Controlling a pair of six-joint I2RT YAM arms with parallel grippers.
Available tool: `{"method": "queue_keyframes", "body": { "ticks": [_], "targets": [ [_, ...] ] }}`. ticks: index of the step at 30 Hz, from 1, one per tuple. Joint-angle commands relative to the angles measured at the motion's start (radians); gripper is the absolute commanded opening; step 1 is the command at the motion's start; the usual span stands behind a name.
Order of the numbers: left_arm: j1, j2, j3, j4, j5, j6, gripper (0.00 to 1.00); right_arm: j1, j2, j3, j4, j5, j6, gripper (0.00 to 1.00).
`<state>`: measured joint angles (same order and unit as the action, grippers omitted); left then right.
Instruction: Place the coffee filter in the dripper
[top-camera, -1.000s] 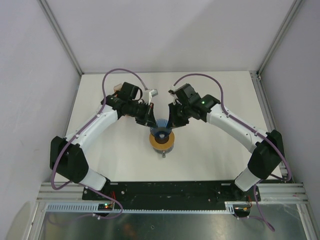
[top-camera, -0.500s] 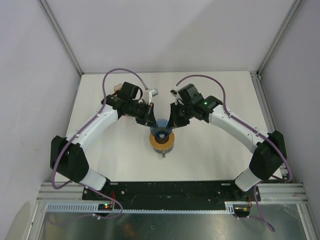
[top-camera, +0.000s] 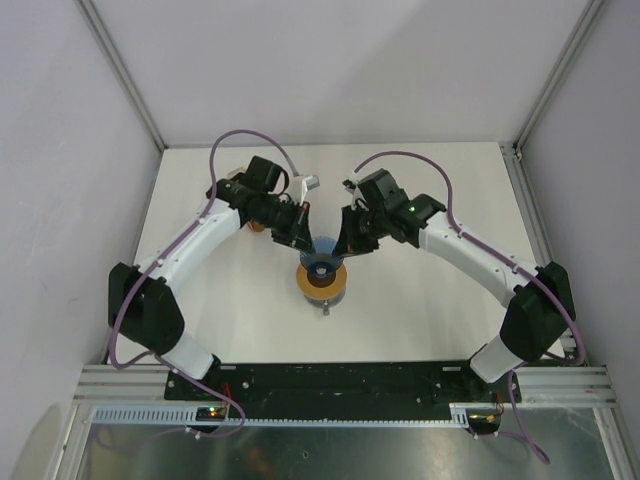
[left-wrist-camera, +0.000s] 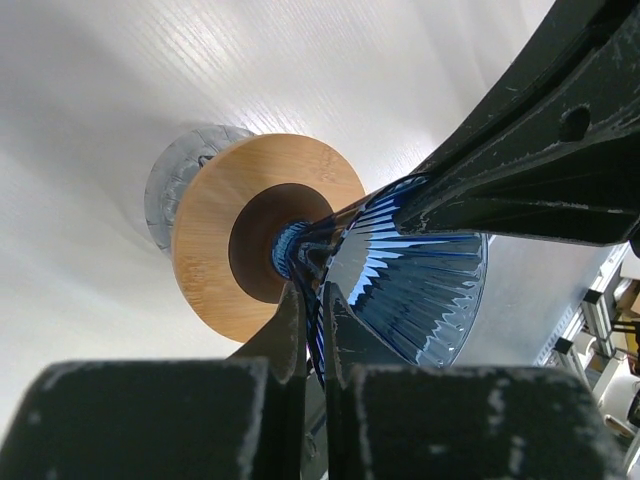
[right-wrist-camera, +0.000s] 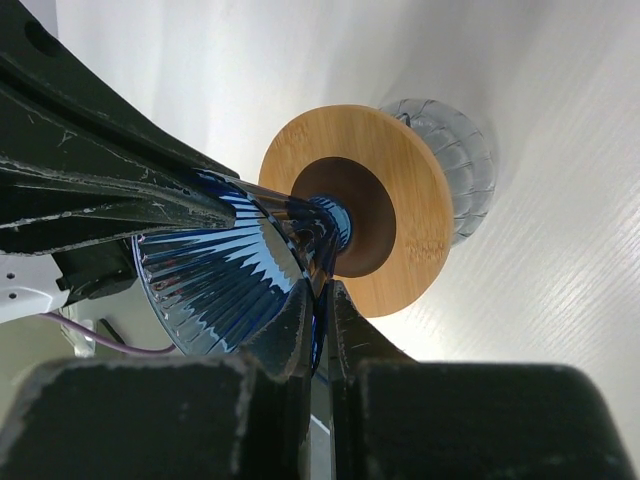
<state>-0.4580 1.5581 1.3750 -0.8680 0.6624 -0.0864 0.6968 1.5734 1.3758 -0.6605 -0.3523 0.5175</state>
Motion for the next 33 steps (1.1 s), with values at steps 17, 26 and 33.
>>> {"method": "queue_keyframes", "body": {
  "ticks": [17, 26, 33],
  "targets": [
    [-0.039, -0.020, 0.071, -0.061, 0.193, 0.043, 0.00, 0.070, 0.017, 0.137, -0.032, 0.089, -0.050, 0.00],
    [-0.035, -0.013, 0.058, -0.061, 0.173, 0.056, 0.00, 0.073, 0.069, 0.145, -0.041, 0.087, -0.070, 0.00],
    [-0.007, 0.006, 0.032, -0.062, 0.158, 0.070, 0.00, 0.067, 0.098, 0.143, -0.047, 0.082, -0.081, 0.00]
  ]
}}
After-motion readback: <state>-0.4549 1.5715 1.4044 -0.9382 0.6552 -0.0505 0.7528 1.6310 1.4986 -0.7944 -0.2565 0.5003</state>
